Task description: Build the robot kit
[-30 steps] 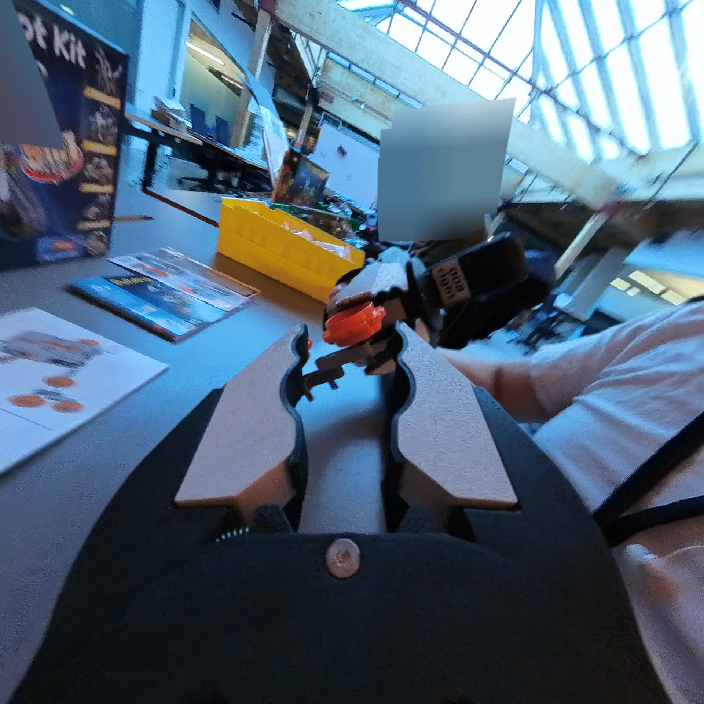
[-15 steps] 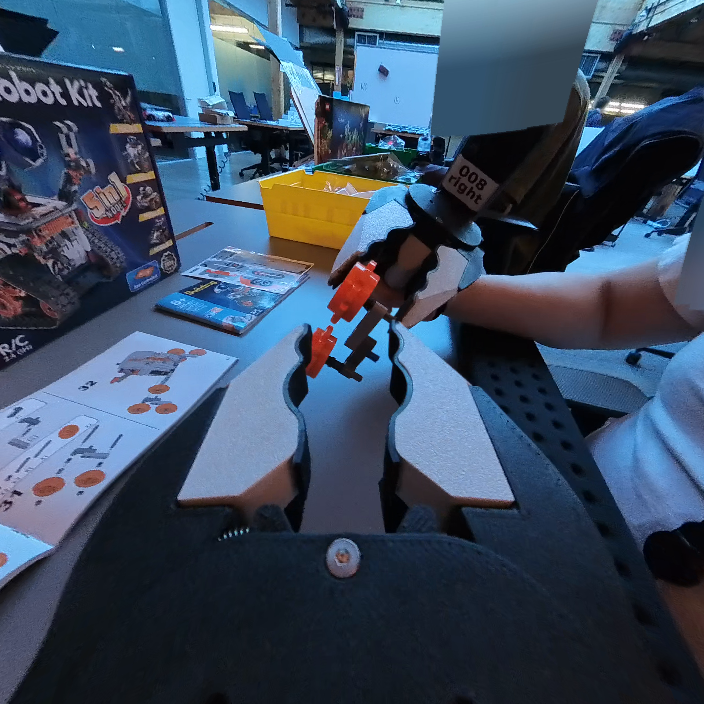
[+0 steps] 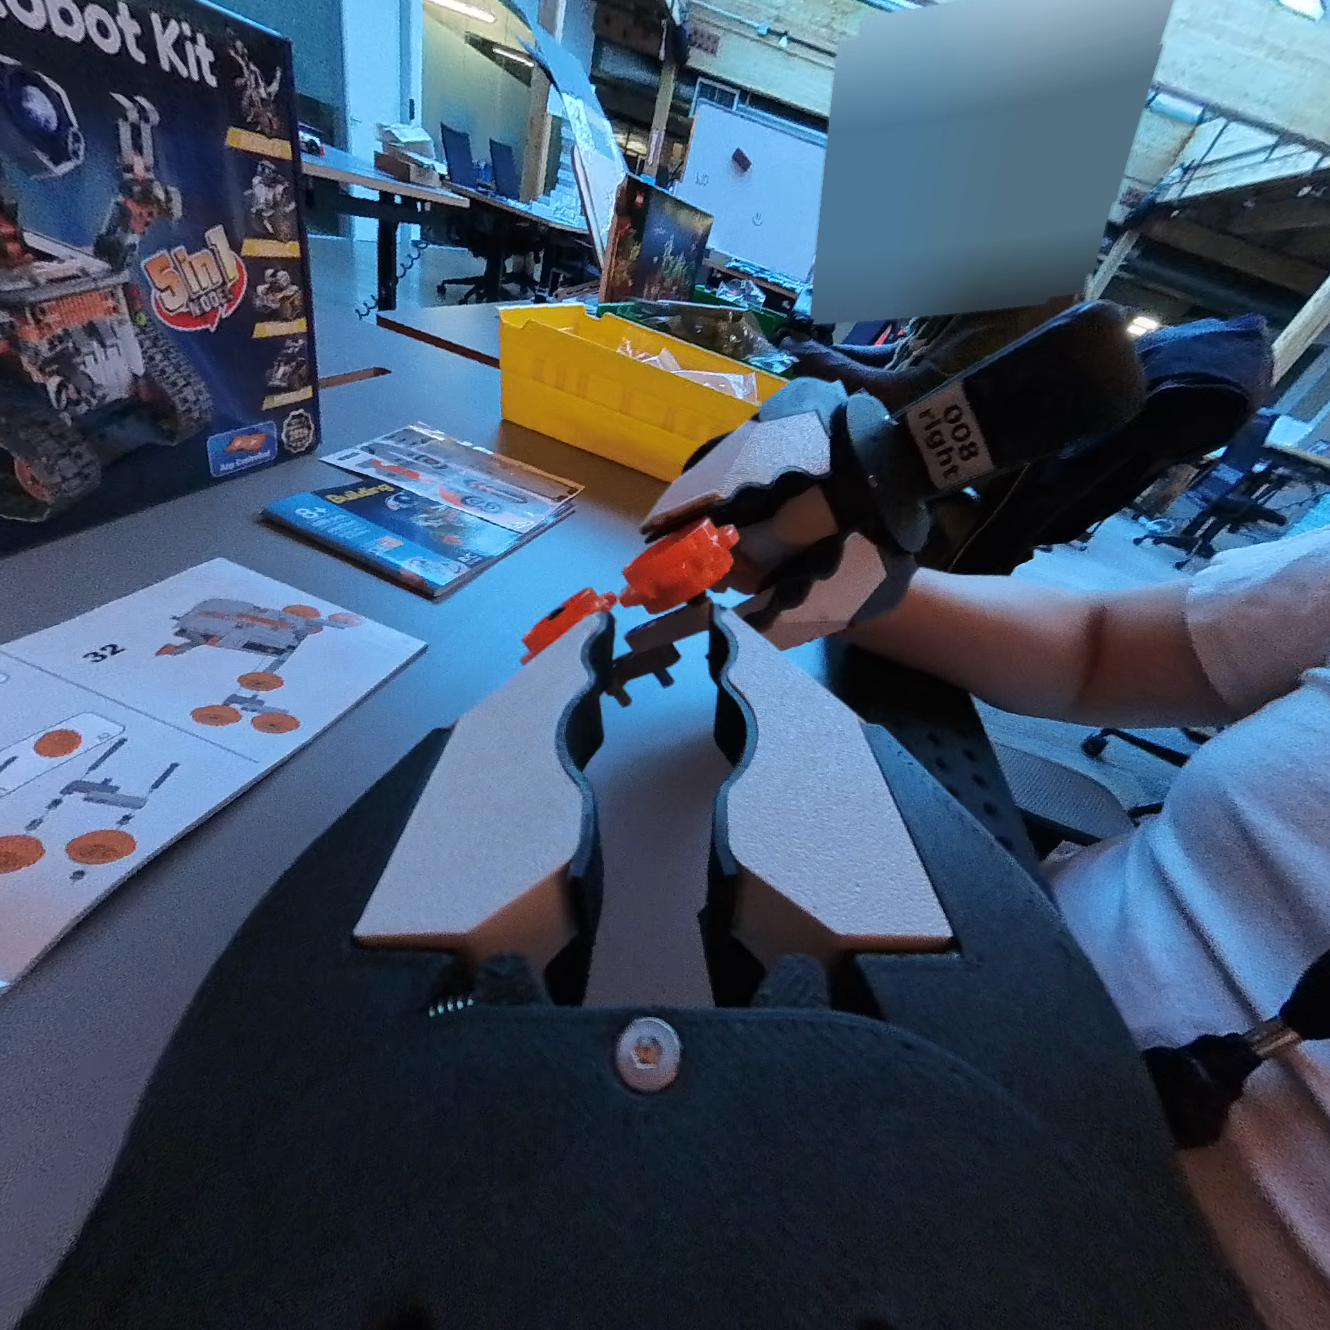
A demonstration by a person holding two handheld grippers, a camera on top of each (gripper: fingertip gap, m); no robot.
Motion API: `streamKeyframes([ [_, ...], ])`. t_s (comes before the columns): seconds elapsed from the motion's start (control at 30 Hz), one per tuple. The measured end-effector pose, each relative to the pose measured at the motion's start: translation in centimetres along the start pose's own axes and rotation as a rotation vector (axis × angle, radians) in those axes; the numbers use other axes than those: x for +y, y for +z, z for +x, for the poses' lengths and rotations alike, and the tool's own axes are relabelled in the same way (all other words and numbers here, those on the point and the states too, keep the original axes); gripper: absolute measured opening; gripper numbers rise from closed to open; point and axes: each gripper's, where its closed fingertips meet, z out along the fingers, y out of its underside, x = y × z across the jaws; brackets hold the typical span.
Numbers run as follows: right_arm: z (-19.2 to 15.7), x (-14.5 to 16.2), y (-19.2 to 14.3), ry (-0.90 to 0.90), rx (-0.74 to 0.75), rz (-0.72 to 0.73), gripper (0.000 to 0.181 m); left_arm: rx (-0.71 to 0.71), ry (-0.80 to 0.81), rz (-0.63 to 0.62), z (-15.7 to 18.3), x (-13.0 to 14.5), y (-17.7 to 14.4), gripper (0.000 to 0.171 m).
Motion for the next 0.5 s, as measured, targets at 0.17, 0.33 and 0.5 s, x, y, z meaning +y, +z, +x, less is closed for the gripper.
streamKeyframes([
  [0.17, -0.5, -0.7, -0.1, 0.167, -0.083, 0.066, 0.039, 0.001, 0.116, -0.007, 0.8, 0.1, 0.2, 0.038],
  [0.33, -1.1, -1.9, -0.6, 0.297, -0.190, 0.143, 0.039, 0.066, 0.015, 0.088, 1.2, -1.4, -0.3, 0.039],
  [0.5, -1.7, -2.0, -0.4, 0.462, -0.292, 0.161, 0.039, 0.082, 0.082, 0.091, 1.8, -1.6, -0.7, 0.030],
])
